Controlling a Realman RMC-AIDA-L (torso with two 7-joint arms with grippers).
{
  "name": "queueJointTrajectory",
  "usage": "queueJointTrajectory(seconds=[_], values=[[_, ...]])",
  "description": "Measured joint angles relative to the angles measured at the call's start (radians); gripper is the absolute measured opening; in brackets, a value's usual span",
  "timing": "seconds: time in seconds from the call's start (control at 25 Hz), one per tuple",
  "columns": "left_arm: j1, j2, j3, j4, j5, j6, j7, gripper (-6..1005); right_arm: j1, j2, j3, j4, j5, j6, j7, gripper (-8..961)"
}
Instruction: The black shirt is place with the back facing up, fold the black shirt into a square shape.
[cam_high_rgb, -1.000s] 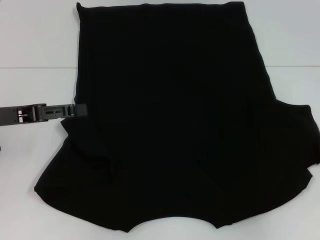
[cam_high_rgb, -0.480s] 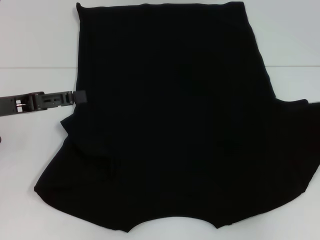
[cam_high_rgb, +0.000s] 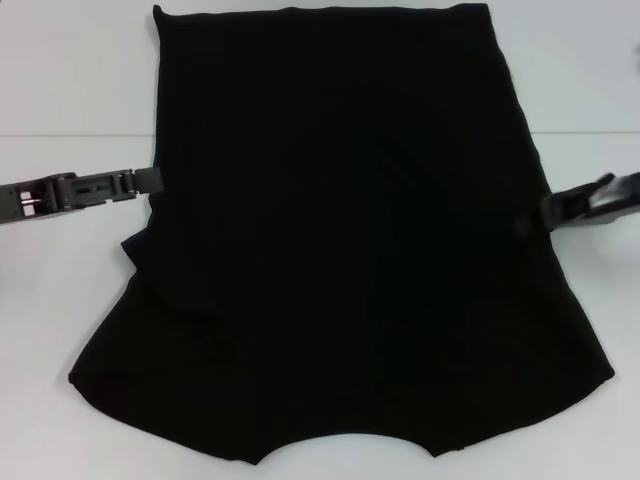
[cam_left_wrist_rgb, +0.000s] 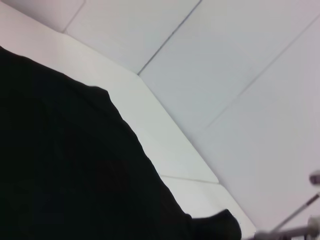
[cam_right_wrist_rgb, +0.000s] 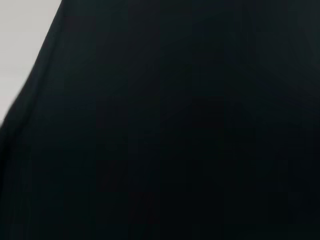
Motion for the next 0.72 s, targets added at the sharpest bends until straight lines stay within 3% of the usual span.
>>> queueJointTrajectory(seconds=[0.16, 0.28, 0.56, 0.72], values=[[0.011, 0.001, -0.037, 0.000, 0.000, 0.000, 0.004, 860, 0.025, 0.029, -0.116, 0.007, -0.035, -0.006, -0.047, 22], [0.013, 0.003, -0.056, 0.000, 0.000, 0.000, 0.007, 860, 0.032, 0.036, -0.146, 0.001, -0.058, -0.023, -0.055, 24], [0.014, 0.005, -0.069, 0.000, -0.016, 0.000, 0.008, 860, 0.041, 0.008, -0.084, -0.013, -0.059, -0.079, -0.040, 30], [0.015, 0.006, -0.069, -0.004, -0.031, -0.001, 0.008, 860, 0.045, 0.000, 0.029, -0.022, -0.058, -0.071, -0.021, 200]])
